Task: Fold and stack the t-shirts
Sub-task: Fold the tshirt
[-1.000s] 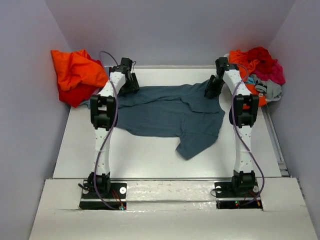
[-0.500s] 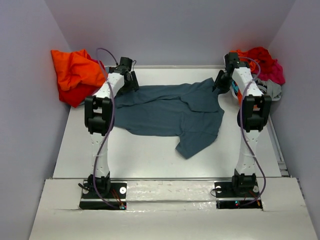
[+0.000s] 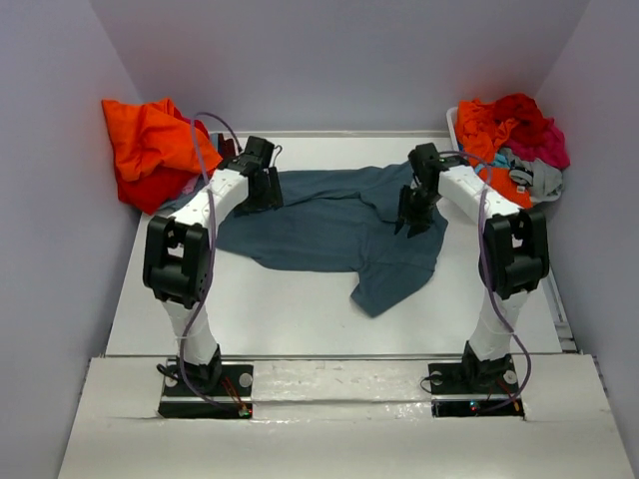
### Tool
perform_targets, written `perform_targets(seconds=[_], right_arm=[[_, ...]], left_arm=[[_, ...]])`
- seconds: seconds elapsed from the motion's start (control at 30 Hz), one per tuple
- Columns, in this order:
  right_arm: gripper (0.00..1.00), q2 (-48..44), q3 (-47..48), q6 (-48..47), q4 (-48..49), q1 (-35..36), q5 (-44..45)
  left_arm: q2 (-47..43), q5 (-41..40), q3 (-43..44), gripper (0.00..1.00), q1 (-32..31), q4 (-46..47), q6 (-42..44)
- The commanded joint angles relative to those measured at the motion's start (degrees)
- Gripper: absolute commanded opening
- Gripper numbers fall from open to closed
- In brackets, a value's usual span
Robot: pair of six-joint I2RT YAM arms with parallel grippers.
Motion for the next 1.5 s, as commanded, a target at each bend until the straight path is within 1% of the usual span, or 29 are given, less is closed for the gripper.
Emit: perform_targets(seconds=[0.0, 0.1, 0.2, 0.33, 0.5, 0.6, 0.63, 0.83, 0.9, 0.97, 1.1, 1.2, 1.27, 1.47], right_arm=[[0.45, -6.47, -9.37, 0.83, 1.75, 3.69, -3.67], [0.45, -9.80, -12.98, 1.00, 2.20, 5.45, -3.94], [0.45, -11.83, -16.76, 1.18, 1.85, 7.38, -5.25], [0.45, -13.24, -18.52, 1.62, 1.49, 10.99, -5.34], [0.45, -12.54, -18.88, 2.76, 0.96, 16.61, -5.87], [0.44, -11.75, -19.31, 4.69, 1.49, 22.57, -4.91], [0.44, -11.32, -19.49, 5.04, 1.58, 23.29, -4.47], [0.44, -12.10, -21.25, 6.89, 2.37, 26.11, -3.58], [0.44, -11.75, -21.16, 7.51, 1.93, 28.29, -3.50], [0.44, -11.58, -21.51, 8.65, 1.41, 29.53, -1.57], [0.44, -12.28, -22.40, 9.79, 2.37, 29.54, -1.74], [0.44, -12.10, -21.78, 10.58, 2.37, 30.94, -2.09], [0.44, -10.79, -20.99, 11.02, 1.85, 32.69, -1.22], [0.44, -8.86, -20.37, 11.73, 2.28, 33.93, -0.42]], left_arm=[[-8.91, 0.55, -10.57, 0.82, 0.18, 0.37, -2.70], [-12.70, 1.34, -15.22, 0.82, 0.18, 0.72, -3.23], [-14.99, 1.17, -17.34, 0.82, -0.35, 0.64, -3.49], [-15.52, 1.17, -17.52, 0.82, -0.87, 0.28, -3.67], [-15.26, 1.43, -17.26, 0.82, -1.40, 0.28, -3.84], [-15.08, 1.43, -17.52, 0.82, -1.40, 0.55, -3.76], [-15.08, 1.43, -17.44, 0.82, -1.92, 0.46, -3.76], [-15.61, 1.69, -17.96, 0.82, -1.93, 0.81, -3.67], [-15.52, 1.87, -18.49, 0.82, -2.45, 1.07, -3.67], [-15.78, 1.96, -18.93, 0.82, -2.46, 1.25, -3.67], [-16.57, 2.31, -19.89, 0.82, -2.46, 1.95, -3.84], [-16.58, 2.40, -20.25, 0.82, -2.98, 2.04, -3.67], [-16.84, 2.40, -20.51, 0.82, -2.98, 2.13, -3.67], [-16.93, 2.31, -20.60, 0.82, -2.98, 2.22, -3.32]])
